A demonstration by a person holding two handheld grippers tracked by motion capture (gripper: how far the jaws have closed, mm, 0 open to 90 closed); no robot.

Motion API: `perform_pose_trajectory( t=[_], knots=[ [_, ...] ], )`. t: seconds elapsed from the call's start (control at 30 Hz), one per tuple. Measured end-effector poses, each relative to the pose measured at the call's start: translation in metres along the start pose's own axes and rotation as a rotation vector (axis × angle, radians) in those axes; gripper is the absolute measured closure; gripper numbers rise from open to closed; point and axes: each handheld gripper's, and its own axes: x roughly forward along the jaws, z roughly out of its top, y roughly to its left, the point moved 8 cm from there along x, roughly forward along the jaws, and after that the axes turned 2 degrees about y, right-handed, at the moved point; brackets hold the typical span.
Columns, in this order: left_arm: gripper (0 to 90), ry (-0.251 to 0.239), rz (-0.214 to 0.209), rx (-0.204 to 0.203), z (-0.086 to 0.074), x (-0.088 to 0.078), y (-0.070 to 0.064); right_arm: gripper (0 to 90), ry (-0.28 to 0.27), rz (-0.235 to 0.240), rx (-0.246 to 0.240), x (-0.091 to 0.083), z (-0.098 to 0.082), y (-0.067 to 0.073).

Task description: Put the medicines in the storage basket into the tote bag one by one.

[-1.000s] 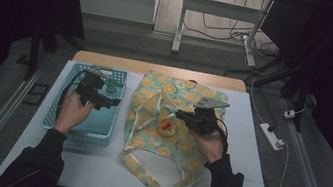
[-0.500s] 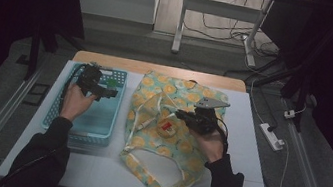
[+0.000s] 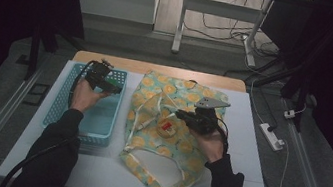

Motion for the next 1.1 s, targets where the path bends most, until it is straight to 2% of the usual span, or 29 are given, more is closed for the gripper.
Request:
perform_pose_trajectory(
  t=[0.07, 0.13, 0.17, 0.33, 0.4, 0.47, 0.57, 0.77, 1.1],
  knots=[
    [14.4, 0.008, -0.002, 0.008, 0.0, 0.002, 0.0, 90.0, 0.0, 0.0, 0.0, 0.0, 0.0, 0.0],
    [19.8, 0.013, 0.023, 0.011, 0.001, 0.003, 0.002, 90.0, 0.002, 0.0, 0.0, 0.0, 0.0, 0.0],
    [23.1, 0.012, 0.018, 0.011, 0.001, 0.003, 0.002, 90.0, 0.003, 0.0, 0.001, 0.001, -0.001, 0.0],
    [39.6, 0.005, 0.008, -0.025, 0.003, 0.004, 0.004, 90.0, 0.006, -0.001, -0.006, 0.002, -0.001, 0.001],
    [43.3, 0.013, 0.006, -0.034, 0.003, 0.005, 0.005, 90.0, 0.008, -0.003, -0.007, 0.002, -0.001, 0.001],
    [50.8, 0.018, -0.004, -0.043, 0.002, 0.005, 0.006, 90.0, 0.009, -0.005, -0.008, 0.002, -0.001, 0.001],
    [51.8, 0.022, -0.01, -0.073, 0.002, 0.004, 0.005, 90.0, 0.006, -0.004, -0.005, 0.002, -0.001, 0.0],
    [52.0, 0.025, -0.021, -0.086, 0.002, 0.0, 0.003, 90.0, 0.002, -0.007, -0.003, 0.0, -0.001, 0.0],
    [52.1, -0.011, -0.045, -0.053, 0.003, -0.023, -0.007, 90.0, -0.001, -0.006, -0.002, -0.001, 0.0, -0.001]
  ],
)
